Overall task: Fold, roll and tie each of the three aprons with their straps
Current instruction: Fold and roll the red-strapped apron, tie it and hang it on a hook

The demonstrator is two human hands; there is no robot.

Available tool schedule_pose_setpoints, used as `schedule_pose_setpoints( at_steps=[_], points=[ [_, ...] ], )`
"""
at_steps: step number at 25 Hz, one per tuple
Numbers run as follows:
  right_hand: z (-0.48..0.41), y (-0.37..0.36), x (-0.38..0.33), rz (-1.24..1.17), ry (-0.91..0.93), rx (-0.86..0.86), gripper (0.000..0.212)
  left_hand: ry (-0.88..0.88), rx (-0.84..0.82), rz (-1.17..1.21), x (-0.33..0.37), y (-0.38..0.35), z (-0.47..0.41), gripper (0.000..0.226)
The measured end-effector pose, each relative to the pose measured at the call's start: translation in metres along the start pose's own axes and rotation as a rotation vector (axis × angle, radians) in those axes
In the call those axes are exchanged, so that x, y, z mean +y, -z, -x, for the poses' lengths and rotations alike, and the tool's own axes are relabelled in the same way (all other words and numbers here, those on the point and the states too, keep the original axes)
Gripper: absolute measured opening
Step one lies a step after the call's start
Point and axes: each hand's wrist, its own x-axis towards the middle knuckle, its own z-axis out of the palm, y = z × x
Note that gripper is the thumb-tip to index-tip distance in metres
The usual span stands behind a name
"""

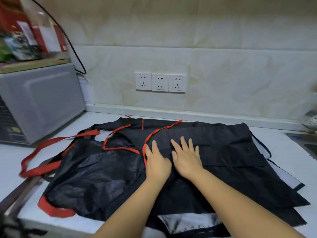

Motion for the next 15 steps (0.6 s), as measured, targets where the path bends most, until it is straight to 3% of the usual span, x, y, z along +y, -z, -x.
schedule_pose_setpoints(
  at_steps=[3,6,11,13,15],
  points=[
    [0.003,-0.015,-0.004,0.046,-0.002,-0.050,0.059,0.075,0.170,0.189,-0.019,0.027,-0.006,0.078],
    [0.003,-0.018,-0.002,0.072,-0.016,-0.058,0.061,0.154,0.322,0.227,-0.045,0.059,-0.013,0.077],
    [0.003,-0.018,-0.005,0.078,-0.017,-0.070,0.061,0.253,0.504,0.138,-0.083,0.102,-0.016,0.071],
    [0.003,-0.018,-0.005,0.084,-0.017,-0.073,0.061,0.235,0.593,0.008,-0.087,0.108,-0.017,0.071],
    [0.003,-0.017,-0.006,0.082,-0.016,-0.072,0.060,0.138,0.539,-0.212,-0.085,0.109,-0.021,0.067]
  ],
)
